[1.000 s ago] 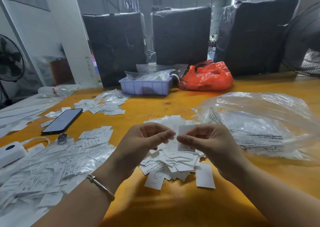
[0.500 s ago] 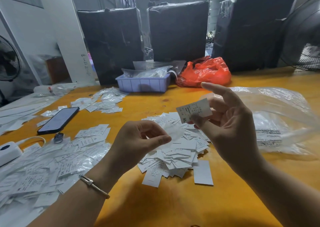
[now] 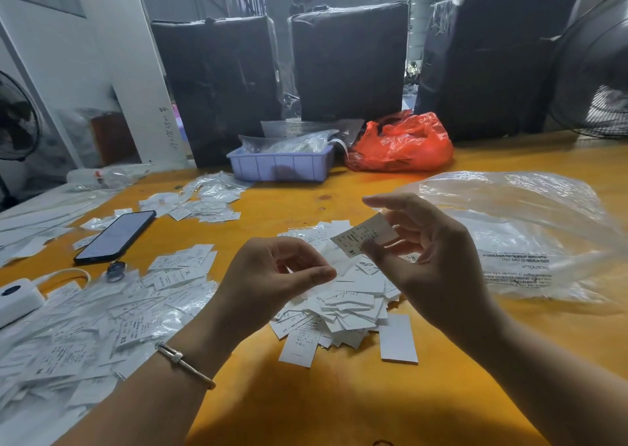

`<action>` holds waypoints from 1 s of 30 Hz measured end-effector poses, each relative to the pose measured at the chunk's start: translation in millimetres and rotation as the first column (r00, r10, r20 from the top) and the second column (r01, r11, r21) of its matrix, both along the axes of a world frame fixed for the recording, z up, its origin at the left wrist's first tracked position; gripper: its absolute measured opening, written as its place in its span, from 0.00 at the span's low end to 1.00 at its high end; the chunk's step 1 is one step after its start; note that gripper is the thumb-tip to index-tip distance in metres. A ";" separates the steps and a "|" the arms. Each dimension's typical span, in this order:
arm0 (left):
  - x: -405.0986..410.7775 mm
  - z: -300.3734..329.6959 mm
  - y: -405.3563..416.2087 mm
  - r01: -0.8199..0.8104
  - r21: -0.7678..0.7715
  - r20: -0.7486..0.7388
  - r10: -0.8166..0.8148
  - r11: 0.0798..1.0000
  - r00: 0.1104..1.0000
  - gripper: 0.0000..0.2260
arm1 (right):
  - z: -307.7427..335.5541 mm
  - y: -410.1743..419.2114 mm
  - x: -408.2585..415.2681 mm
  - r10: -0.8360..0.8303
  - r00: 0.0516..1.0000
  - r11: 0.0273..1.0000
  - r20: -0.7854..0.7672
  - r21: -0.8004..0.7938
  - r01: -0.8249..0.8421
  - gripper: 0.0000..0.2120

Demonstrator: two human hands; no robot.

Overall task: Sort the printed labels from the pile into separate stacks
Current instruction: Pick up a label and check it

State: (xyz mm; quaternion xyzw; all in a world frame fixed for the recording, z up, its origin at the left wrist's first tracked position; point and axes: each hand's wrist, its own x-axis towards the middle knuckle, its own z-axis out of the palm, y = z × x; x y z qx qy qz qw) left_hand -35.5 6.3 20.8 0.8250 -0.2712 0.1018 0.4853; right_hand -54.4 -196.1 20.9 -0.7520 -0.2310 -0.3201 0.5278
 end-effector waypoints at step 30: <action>0.5 1.9 -1.0 -0.038 -0.121 -0.116 0.024 0.992 0.993 0.13 | -10.5 3.9 2.6 -0.027 0.996 0.844 -0.080 -0.537 -0.020 0.23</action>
